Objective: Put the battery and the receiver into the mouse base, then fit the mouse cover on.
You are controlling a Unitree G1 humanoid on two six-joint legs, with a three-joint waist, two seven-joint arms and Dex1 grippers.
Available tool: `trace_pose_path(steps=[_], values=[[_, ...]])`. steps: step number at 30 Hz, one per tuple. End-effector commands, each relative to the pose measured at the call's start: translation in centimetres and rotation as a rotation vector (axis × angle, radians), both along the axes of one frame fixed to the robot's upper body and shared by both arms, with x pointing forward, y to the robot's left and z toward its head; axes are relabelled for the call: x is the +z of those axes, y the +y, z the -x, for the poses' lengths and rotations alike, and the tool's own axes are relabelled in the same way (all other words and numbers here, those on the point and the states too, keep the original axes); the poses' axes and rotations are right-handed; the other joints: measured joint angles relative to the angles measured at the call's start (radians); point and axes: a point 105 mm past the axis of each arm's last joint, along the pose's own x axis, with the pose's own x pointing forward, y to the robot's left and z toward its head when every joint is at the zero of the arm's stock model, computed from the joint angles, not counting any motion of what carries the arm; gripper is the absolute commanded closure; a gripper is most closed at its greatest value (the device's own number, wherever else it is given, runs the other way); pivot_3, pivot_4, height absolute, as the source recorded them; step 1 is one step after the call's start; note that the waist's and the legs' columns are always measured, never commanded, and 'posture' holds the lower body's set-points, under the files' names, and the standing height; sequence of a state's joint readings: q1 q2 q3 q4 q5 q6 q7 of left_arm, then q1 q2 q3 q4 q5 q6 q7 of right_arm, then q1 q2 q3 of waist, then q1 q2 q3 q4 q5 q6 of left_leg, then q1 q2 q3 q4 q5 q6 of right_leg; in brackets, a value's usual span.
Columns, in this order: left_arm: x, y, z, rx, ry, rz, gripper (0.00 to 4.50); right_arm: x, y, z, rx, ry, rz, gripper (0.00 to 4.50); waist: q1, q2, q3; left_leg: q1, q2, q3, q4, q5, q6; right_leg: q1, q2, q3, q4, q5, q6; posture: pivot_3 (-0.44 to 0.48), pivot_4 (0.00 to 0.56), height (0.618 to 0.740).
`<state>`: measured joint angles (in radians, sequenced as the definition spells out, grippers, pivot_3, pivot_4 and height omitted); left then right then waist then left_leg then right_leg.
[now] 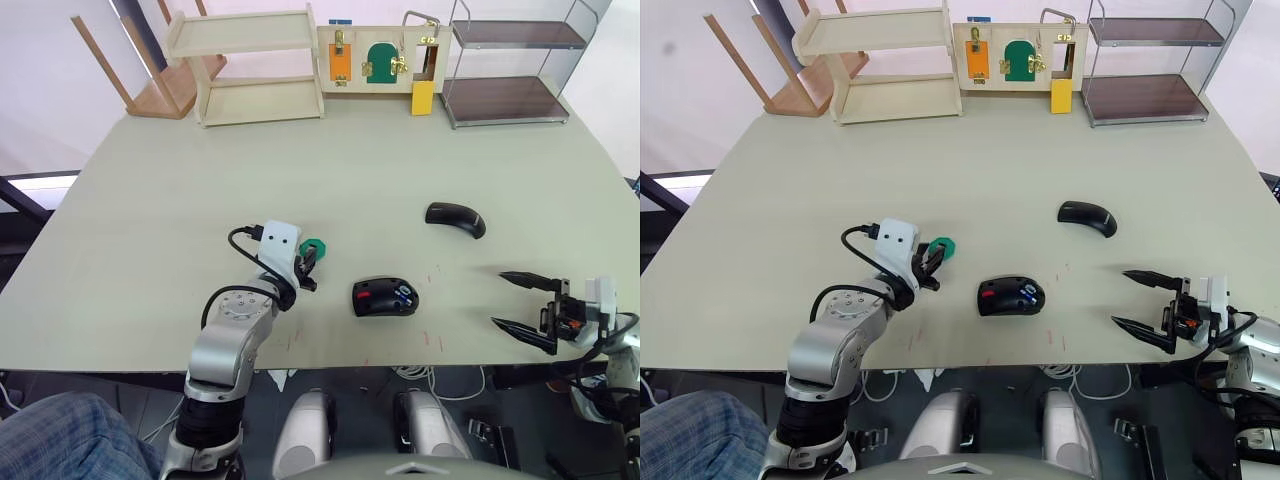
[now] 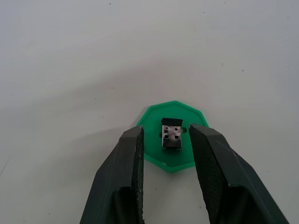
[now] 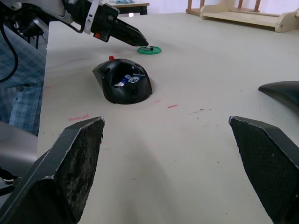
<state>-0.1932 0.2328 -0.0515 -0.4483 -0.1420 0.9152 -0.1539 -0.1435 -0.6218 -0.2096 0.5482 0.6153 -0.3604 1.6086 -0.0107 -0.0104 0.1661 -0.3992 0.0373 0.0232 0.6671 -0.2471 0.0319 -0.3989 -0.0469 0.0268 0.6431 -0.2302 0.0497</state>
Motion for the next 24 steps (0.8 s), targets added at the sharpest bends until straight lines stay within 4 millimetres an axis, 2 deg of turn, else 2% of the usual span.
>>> trace_pose_path(steps=[1,24], values=[[0.35,-0.26,0.01,-0.016,-0.009,-0.005,2.86,0.69,-0.22,-0.03,-0.008,-0.041,-0.006,0.00,0.000,0.000,0.000,0.000,0.000,0.000,0.000,0.000,0.000,0.000,0.000,0.000,0.000,0.000,0.000,0.000,0.150,0.740],[0.24,-0.43,-0.35,-0.010,0.006,-0.008,2.86,0.90,-0.31,-0.13,-0.013,-0.052,-0.010,0.00,0.000,0.000,0.000,0.000,0.000,0.000,0.000,0.000,0.000,0.000,0.000,0.000,0.000,0.000,0.000,0.000,0.150,0.740]])
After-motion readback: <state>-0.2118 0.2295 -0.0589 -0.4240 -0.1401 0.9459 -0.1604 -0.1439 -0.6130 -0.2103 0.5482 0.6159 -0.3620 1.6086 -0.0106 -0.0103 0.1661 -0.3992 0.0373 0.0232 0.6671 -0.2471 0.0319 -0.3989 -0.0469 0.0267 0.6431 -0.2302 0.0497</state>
